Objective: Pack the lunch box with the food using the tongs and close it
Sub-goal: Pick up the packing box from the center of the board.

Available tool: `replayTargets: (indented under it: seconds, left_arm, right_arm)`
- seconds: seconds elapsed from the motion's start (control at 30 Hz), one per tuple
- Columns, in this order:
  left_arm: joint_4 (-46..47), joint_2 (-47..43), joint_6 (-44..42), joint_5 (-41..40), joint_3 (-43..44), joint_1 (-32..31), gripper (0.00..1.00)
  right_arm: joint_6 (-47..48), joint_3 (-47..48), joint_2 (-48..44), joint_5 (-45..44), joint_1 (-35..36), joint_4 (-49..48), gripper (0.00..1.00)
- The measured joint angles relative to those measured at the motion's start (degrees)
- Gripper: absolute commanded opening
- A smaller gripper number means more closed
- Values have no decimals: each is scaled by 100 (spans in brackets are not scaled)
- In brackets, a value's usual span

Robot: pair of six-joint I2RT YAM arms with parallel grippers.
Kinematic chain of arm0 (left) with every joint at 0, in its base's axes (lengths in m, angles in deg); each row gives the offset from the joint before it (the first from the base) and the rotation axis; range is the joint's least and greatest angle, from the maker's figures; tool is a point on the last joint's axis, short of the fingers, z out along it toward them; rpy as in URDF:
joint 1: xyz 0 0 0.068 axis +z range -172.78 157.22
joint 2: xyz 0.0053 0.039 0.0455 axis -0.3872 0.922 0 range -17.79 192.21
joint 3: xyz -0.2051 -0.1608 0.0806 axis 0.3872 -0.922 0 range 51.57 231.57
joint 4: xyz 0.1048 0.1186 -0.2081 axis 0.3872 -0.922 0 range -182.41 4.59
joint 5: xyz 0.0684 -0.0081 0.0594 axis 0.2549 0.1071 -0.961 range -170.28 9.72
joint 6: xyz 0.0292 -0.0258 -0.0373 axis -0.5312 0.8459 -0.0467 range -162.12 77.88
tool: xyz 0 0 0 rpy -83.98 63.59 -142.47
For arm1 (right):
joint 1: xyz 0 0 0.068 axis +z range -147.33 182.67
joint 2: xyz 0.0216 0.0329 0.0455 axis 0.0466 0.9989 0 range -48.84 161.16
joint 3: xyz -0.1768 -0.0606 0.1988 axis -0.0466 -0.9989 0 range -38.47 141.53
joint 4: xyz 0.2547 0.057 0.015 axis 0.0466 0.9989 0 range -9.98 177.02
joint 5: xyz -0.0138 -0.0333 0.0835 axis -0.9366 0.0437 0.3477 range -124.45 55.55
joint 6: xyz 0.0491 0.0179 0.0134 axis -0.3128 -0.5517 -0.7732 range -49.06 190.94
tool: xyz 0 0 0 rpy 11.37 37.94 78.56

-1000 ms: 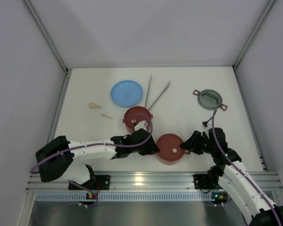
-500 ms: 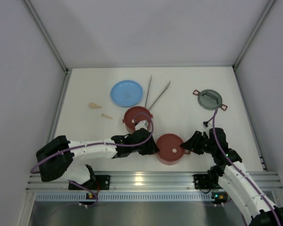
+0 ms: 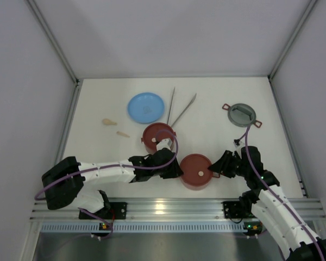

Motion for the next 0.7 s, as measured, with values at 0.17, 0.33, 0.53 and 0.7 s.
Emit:
replayTargets:
  seconds: [0.17,0.33,0.53,0.7]
  left_arm:
    - [195,-4,-26,-39,-94,0,6]
    - [861,-76,-68,-140,-455,0,10]
    - [2068,-111,-72,-339,-1056,15,16]
    - [2981,-39,-94,-509,-1451,33,23]
  right_arm:
    - [0,2,63,-24,0,-9,11]
    - [-9,2,149,-59,-2,-66,11]
    - [-11,7,278,-63,-13,-92,11]
    - [9,76,426,-61,-13,-90,11]
